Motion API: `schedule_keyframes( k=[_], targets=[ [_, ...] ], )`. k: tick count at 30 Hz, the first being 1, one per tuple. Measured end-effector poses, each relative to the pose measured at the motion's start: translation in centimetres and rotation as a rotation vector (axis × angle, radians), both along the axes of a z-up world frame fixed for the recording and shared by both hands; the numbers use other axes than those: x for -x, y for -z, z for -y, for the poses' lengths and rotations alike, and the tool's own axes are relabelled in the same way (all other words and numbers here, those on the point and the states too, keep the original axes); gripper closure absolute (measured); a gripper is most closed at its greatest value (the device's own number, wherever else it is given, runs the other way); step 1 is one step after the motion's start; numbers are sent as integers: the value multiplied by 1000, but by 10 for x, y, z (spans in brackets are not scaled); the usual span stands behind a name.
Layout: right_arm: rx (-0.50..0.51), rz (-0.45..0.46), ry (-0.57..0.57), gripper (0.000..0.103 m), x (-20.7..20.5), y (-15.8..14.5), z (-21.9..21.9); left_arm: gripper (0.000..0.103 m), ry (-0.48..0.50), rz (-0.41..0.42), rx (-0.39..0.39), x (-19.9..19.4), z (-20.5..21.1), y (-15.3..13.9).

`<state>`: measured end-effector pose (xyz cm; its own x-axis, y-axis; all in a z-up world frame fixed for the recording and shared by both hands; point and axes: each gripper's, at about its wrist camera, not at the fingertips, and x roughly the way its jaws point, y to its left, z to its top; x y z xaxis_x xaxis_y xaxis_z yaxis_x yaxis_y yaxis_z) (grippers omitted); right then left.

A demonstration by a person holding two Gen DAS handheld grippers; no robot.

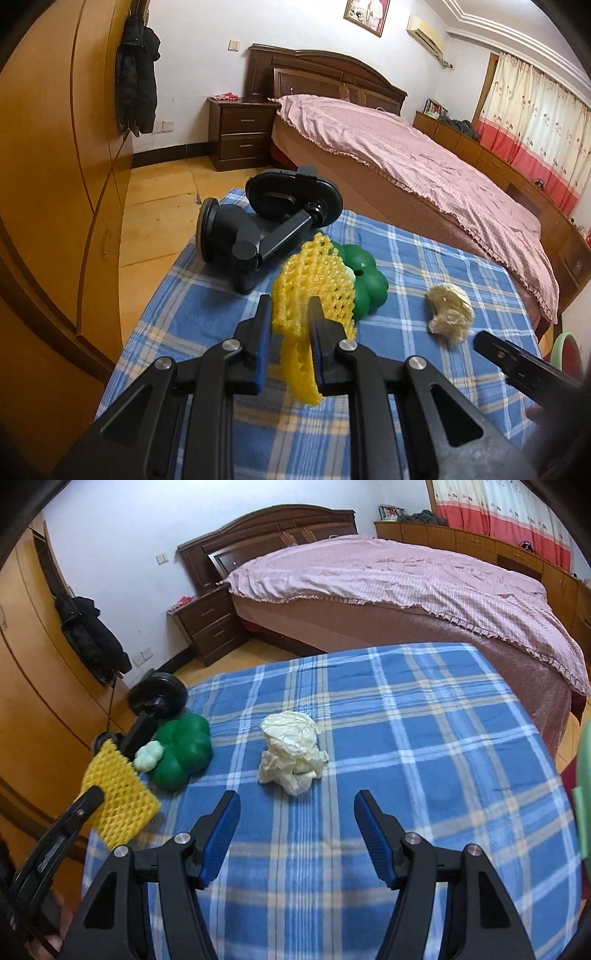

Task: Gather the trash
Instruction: 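Grasp the crumpled white paper with the right tool while the left tool holds the foam net, then carry the foam net and white paper over the red bucket with both tools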

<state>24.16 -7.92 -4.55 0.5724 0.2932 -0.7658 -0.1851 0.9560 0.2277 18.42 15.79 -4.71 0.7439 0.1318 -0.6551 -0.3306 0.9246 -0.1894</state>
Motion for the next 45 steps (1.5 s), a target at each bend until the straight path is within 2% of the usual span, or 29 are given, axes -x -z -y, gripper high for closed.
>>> schedule_keyframes(
  k=[12,14,17,20,32,45],
  targets=[
    [21,-14,30,37,-41,26,-19,85,14,40,31,-4,-6,4],
    [28,-26,37,53,-43,31,-20,85,23,45,34,-4,-5,4],
    [42,-15,30,72,-41,31,-20,85,35,48,34,-4,-3,5],
    [30,-18,26,77,-36,30,-16,85,43,44,48,-4,-2,6],
    [-7,21,10,79,14,-5,13,85,85,60,59,7,17,-11],
    [-67,95,17,79,72,-47,59,85,138,82,75,41,58,-39]
  ],
)
